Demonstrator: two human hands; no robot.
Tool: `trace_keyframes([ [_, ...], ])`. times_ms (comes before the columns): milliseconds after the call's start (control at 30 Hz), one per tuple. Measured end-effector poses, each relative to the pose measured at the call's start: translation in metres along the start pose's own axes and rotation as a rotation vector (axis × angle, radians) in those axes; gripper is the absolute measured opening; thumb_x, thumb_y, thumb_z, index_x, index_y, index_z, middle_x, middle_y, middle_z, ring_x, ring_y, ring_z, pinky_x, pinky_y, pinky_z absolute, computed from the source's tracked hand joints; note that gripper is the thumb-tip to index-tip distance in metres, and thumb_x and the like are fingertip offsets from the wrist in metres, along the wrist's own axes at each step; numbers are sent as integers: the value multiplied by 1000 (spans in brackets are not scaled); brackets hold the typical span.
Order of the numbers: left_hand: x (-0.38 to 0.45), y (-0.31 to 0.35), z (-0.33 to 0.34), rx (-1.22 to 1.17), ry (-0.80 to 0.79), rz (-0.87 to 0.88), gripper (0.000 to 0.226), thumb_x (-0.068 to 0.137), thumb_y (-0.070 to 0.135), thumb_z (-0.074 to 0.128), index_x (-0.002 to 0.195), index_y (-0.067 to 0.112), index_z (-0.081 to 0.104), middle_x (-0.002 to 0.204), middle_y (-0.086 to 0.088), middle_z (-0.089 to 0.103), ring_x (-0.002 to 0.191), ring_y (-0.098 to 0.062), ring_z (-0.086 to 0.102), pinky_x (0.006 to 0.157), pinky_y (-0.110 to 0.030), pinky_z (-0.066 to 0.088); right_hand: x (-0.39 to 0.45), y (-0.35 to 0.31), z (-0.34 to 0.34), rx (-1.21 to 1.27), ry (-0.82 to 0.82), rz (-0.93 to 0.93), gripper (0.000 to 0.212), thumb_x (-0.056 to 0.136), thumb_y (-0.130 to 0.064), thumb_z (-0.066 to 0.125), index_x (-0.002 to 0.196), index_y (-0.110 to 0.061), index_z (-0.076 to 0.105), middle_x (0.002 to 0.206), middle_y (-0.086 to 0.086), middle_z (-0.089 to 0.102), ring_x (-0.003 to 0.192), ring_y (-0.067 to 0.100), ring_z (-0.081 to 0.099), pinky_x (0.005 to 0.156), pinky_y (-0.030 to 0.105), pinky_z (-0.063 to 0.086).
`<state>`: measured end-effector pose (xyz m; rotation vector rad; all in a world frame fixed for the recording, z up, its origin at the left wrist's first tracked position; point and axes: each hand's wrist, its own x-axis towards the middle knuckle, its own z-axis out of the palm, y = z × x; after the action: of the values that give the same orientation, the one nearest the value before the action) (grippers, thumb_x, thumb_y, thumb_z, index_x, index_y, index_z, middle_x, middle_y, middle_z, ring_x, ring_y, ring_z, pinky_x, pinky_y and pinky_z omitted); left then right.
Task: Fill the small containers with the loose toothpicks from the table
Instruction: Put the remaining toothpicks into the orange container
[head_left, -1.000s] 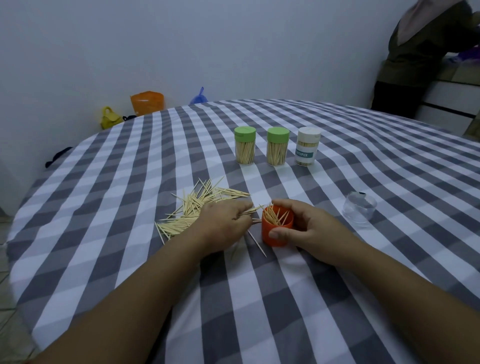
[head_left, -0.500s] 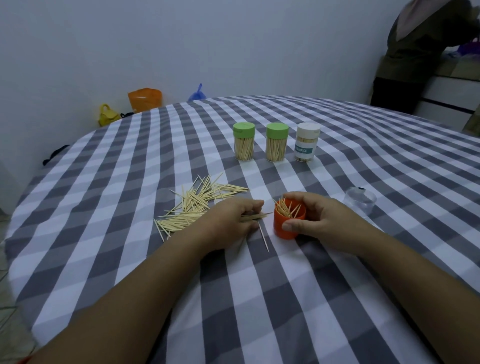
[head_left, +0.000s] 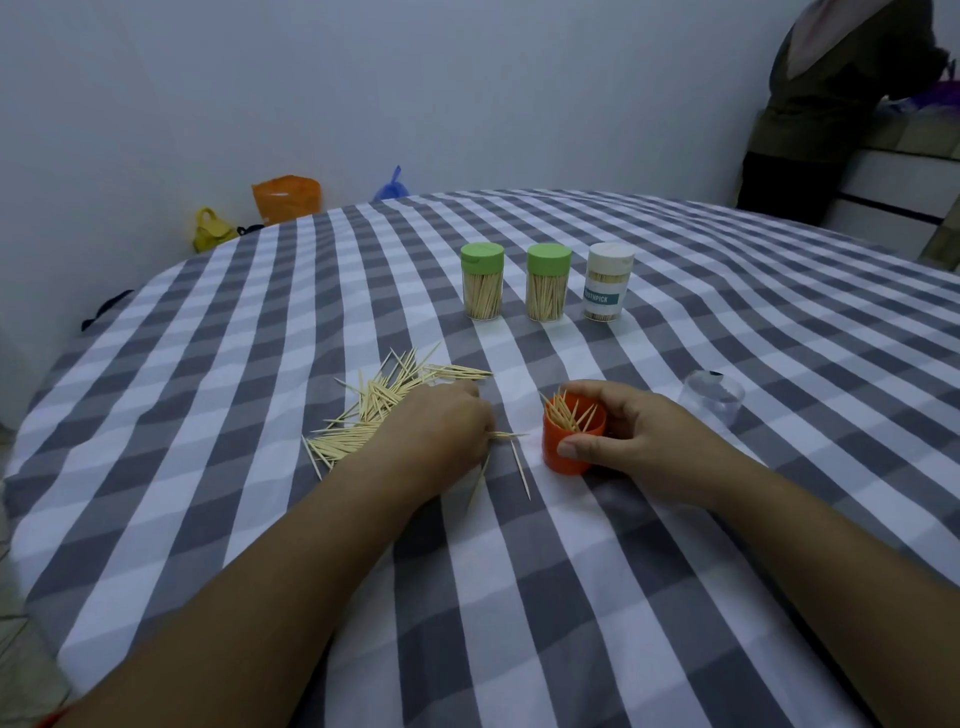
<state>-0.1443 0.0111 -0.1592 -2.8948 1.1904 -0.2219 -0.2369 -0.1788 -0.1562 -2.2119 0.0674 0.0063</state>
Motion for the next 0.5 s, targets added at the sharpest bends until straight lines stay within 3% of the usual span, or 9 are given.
trace_keyframes([
  [200,-2,-1,-3,28,4,27,27,94,28,47,107,18,67,105,-1,65,95,-20,59,89,-34,46,0,-2,1,-54,11,9,79,64,-52,67,137,-38,40,141,-6,45,125,16,48,105,40,43],
  [300,-4,-2,-6,-27,102,43,23,95,29,49,104,20,69,98,1,69,90,-18,61,92,-32,43,0,-2,3,-65,17,11,73,73,-46,69,139,-37,39,142,-5,44,126,17,47,105,40,44],
  [367,-7,-1,-7,-189,207,8,23,95,25,51,107,20,70,100,0,71,89,-17,62,86,-27,45,0,-4,5,-69,28,14,74,72,-46,69,139,-37,38,143,-5,43,126,17,46,105,38,43],
  [500,-13,2,-6,-736,379,-203,33,91,18,61,124,18,62,104,3,70,91,-4,63,84,-19,49,-1,-6,10,-80,42,-9,67,82,-37,68,141,-34,37,144,-5,42,125,14,45,102,26,42],
])
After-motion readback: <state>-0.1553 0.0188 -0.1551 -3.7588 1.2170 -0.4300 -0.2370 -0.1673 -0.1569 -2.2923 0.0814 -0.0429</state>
